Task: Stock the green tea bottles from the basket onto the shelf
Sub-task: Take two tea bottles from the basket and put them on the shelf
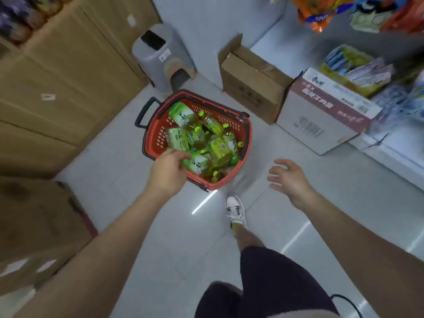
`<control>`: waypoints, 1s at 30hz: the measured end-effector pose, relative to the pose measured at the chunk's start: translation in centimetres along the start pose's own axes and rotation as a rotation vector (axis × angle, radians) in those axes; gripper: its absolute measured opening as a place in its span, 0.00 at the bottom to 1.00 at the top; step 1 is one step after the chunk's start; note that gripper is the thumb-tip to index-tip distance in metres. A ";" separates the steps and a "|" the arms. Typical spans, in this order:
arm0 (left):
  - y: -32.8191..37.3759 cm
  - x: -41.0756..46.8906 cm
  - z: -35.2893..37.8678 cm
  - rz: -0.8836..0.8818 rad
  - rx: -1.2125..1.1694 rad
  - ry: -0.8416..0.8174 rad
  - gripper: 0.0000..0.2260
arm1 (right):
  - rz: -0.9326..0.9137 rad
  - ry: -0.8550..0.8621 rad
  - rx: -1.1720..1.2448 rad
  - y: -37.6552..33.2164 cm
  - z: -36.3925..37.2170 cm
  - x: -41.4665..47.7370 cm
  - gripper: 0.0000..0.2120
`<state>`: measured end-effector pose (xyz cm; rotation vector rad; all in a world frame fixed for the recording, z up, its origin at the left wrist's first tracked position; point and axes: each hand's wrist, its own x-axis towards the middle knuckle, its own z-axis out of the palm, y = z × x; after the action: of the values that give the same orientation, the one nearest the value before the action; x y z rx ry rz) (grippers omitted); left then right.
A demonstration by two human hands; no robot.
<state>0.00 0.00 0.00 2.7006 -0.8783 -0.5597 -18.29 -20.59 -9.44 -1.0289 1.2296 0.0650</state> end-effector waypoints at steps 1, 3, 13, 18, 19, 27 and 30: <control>-1.2 2.7 0.7 0.007 -0.019 -0.009 0.15 | 0.026 0.010 0.027 -0.4 1.5 2.4 0.16; -3.9 7.7 2.6 0.015 -0.018 -0.054 0.14 | 0.095 0.020 0.026 -0.9 4.3 6.7 0.20; -22.8 25.4 11.6 -0.005 0.203 -0.123 0.22 | 0.133 0.181 -0.136 2.0 16.1 21.1 0.37; -31.0 31.5 13.5 -0.233 0.257 -0.219 0.30 | 0.100 0.360 -0.402 3.0 19.4 22.7 0.38; -32.5 31.7 13.7 -0.238 0.252 -0.228 0.31 | 0.113 0.375 -0.458 3.1 20.0 22.9 0.38; -41.8 33.7 10.4 -0.201 0.165 -0.159 0.39 | 0.099 0.384 -0.739 1.9 28.1 24.6 0.35; -45.5 35.2 8.8 -0.234 0.134 -0.124 0.37 | 0.050 0.395 -0.787 1.0 31.7 25.9 0.36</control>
<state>45.68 13.59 -33.48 2.9404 -0.6530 -0.7494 14.75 -10.83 -31.61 -1.7485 1.6374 0.4278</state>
